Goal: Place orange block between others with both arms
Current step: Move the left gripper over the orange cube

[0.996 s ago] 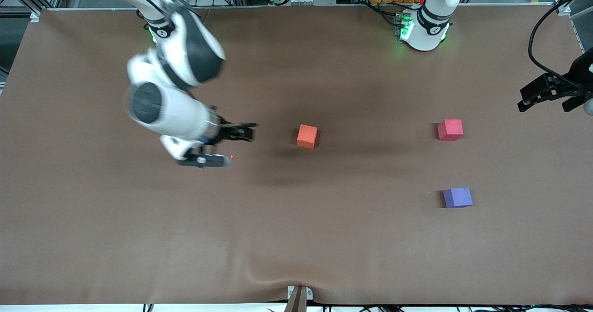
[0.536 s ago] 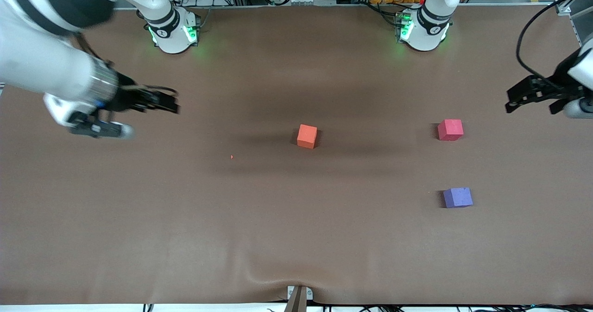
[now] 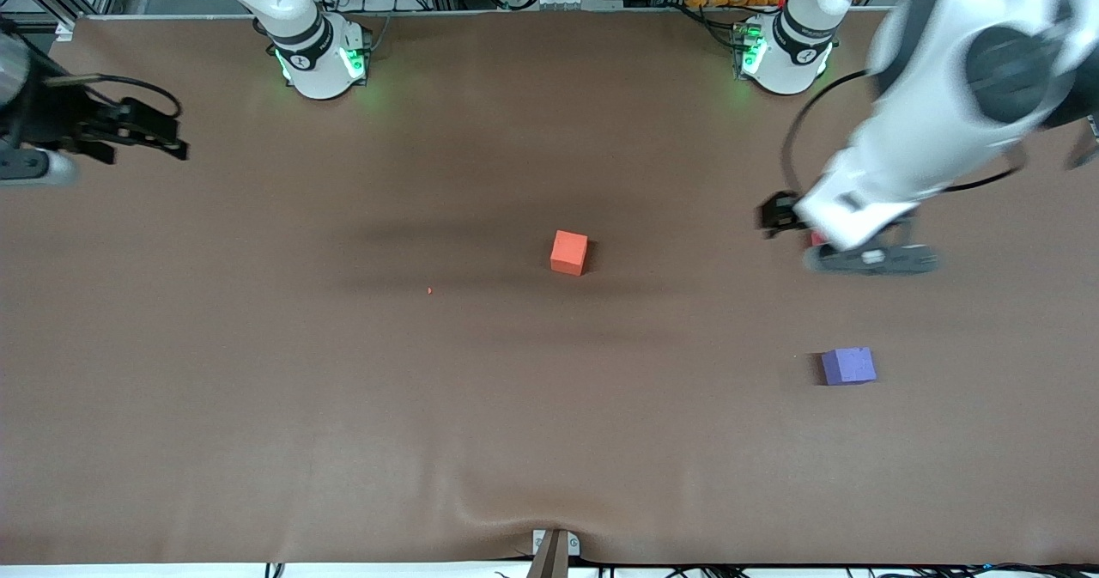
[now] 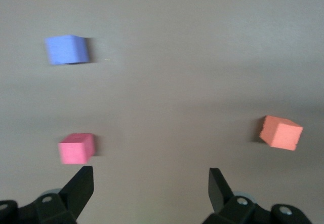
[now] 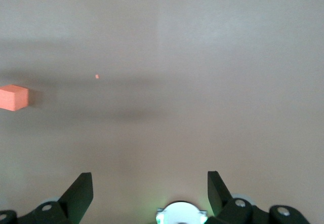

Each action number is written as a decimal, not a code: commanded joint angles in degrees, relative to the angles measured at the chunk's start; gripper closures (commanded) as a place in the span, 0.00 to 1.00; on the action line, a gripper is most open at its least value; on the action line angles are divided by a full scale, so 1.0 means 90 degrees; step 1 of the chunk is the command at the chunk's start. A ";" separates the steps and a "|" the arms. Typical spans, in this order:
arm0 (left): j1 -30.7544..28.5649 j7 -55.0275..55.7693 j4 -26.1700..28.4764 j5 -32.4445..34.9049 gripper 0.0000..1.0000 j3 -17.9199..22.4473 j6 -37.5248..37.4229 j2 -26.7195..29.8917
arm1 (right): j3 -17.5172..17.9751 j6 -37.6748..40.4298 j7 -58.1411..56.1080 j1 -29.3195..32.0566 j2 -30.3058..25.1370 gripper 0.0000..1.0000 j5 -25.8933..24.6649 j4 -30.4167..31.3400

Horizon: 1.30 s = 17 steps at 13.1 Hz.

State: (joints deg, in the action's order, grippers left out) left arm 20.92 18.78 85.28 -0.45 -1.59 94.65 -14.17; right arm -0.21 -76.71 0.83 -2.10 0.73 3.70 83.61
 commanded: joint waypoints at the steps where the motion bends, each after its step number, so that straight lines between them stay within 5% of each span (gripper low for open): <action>1: 0.0612 0.0267 -0.0335 0.0118 0.00 0.0069 0.0254 -0.0611 | 0.0169 0.0008 -0.0608 0.0602 -0.0150 0.00 -0.0236 0.0075; 7: 0.1433 0.0257 -0.0355 0.0059 0.00 -0.0038 0.0946 -0.1598 | -0.0241 -0.0332 -0.0989 0.0673 -0.0121 0.00 -0.0265 0.0152; 12: 0.1932 0.0238 -0.0364 -0.0175 0.00 -0.0174 0.2098 -0.2370 | -0.0241 -0.1026 -0.0932 0.0381 -0.0091 0.00 -0.0255 0.0552; 17: 0.2177 0.0257 -0.0248 -0.0204 0.00 -0.0194 0.2413 -0.2684 | -0.0221 -0.0998 -0.0942 0.0312 -0.0072 0.00 -0.0284 0.0690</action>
State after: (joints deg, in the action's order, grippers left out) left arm 40.54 20.65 83.78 -1.37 -3.38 116.26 -38.13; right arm -2.18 -85.64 -7.44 1.24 0.74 2.46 89.37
